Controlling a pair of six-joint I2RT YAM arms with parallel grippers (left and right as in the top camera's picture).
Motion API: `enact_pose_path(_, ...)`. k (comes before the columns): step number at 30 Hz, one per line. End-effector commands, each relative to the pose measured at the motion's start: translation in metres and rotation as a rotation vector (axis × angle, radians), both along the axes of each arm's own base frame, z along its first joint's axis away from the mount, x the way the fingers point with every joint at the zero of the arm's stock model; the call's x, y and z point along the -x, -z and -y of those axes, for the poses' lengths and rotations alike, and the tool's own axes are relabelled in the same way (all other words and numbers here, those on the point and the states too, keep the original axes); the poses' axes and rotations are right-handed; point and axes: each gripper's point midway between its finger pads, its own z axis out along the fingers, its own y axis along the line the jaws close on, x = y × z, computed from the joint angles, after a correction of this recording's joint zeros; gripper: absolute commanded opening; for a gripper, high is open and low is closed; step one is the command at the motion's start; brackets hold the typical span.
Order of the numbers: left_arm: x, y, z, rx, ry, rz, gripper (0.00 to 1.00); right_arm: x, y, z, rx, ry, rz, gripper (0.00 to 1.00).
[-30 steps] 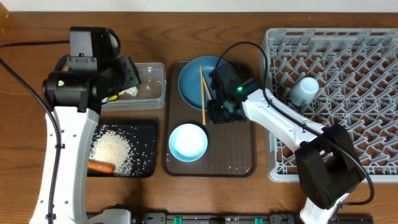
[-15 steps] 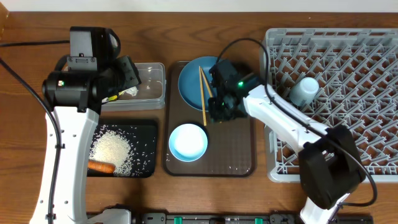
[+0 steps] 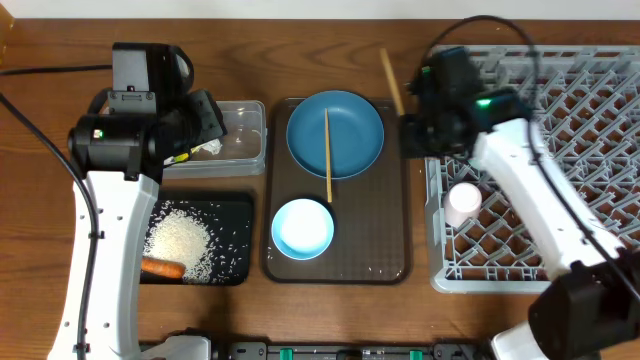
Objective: Sort waste into correct bins and load items into the dishwasher rack
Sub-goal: 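Lift the chopstick and carry it right into the rack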
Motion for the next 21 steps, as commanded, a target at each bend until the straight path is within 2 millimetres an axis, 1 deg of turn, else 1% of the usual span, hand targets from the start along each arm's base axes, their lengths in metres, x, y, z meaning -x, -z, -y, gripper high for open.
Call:
enact_pose_path(1,-0.002,-0.004,-0.003,-0.025,0.001,0.014,0.45,-0.003,-0.019,0.028,0.027,-0.025,0.055,0.01)
enact_pose_path(5,-0.005,-0.006,-0.003,-0.025,0.001,0.027,0.45,0.002,-0.016,0.063,0.057,-0.001,0.019,0.01)
enact_pose_path(8,-0.006,-0.008,-0.003,-0.024,0.001,0.037,0.45,0.006,-0.013,0.083,0.078,-0.002,-0.003,0.01)
enact_pose_path(12,-0.008,-0.008,-0.003,-0.024,0.001,0.042,0.45,0.010,-0.011,0.105,0.106,-0.021,-0.014,0.01)
enact_pose_path(16,-0.007,-0.008,-0.003,-0.024,0.001,0.042,0.45,0.013,-0.008,0.143,0.226,-0.025,-0.020,0.01)
enact_pose_path(18,-0.007,-0.008,-0.003,-0.024,0.001,0.041,0.45,0.014,-0.008,0.158,0.281,-0.045,-0.020,0.01)
enact_pose_path(21,-0.007,-0.008,-0.003,-0.024,0.001,0.041,0.45,0.017,-0.007,0.183,0.360,-0.029,-0.035,0.01)
